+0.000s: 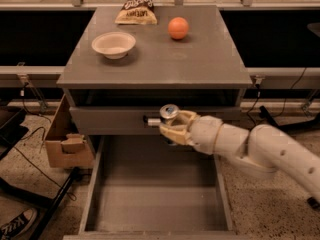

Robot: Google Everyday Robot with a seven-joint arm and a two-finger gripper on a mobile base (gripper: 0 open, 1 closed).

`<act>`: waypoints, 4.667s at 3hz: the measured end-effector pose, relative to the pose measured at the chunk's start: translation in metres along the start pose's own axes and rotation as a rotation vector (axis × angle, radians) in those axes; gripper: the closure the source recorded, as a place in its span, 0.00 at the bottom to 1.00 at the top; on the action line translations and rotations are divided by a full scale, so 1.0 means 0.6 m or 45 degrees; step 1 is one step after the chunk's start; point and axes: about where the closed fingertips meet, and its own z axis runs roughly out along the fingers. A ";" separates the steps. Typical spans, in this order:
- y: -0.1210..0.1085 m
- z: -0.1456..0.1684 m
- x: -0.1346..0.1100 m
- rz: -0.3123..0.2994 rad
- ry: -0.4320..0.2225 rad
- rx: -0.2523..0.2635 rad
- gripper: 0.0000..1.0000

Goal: Place redbull can into middle drawer

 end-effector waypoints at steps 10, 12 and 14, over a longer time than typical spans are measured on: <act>0.146 0.236 0.430 0.130 -0.047 -0.309 0.00; 0.146 0.220 0.403 0.124 -0.023 -0.349 0.00; 0.214 0.095 0.306 0.186 0.173 -0.522 0.00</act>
Offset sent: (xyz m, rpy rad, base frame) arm 0.0107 0.0792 -0.2412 0.0908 0.1294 0.1308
